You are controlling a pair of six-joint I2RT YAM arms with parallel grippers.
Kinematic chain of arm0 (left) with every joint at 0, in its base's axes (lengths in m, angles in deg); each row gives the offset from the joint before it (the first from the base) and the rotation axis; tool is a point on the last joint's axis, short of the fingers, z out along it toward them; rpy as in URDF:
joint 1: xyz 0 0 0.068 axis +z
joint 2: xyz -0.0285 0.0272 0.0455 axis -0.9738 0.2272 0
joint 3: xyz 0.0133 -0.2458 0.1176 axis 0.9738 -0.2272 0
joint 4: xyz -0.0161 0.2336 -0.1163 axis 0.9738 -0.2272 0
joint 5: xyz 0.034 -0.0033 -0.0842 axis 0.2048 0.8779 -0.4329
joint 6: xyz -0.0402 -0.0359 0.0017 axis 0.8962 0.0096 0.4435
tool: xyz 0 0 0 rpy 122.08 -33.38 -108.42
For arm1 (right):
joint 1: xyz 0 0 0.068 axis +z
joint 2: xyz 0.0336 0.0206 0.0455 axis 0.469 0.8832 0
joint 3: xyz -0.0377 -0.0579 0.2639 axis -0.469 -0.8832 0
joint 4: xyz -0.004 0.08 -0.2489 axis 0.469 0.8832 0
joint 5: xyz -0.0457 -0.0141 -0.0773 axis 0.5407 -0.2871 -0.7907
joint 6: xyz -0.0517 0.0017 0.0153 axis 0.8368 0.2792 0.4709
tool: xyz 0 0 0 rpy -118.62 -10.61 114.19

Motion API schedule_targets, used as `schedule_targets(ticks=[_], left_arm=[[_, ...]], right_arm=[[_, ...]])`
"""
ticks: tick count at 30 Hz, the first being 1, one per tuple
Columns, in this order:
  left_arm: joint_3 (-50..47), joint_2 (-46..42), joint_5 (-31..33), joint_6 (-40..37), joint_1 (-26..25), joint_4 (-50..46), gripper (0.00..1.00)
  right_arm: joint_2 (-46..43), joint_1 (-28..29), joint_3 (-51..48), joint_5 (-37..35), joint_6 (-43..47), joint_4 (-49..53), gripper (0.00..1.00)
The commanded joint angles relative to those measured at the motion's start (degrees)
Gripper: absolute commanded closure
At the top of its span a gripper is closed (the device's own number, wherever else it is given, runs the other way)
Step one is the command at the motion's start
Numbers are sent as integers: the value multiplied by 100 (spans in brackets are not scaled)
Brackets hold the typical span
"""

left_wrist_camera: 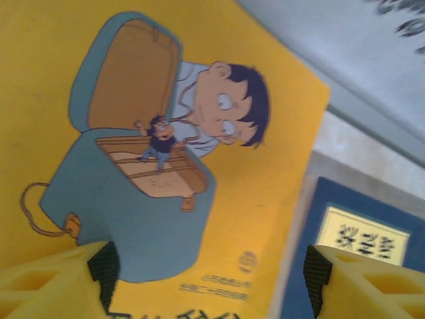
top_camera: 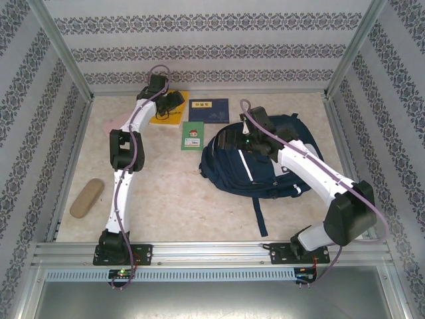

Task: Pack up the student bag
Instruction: Move the book to the middle-left of the table.

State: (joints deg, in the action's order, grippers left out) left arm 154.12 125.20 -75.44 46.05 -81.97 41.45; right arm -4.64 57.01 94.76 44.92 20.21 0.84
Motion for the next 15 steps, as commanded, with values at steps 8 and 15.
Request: schedule_targets(ticks=[8,15], left_arm=[[-3270,-1496,-117,219,124,185,27],[-6507,-3546,-229,684,98,1204,28]], right_arm=[[536,111,475,219,65,-110,2],[1340,195,1091,759,179,-359,2]])
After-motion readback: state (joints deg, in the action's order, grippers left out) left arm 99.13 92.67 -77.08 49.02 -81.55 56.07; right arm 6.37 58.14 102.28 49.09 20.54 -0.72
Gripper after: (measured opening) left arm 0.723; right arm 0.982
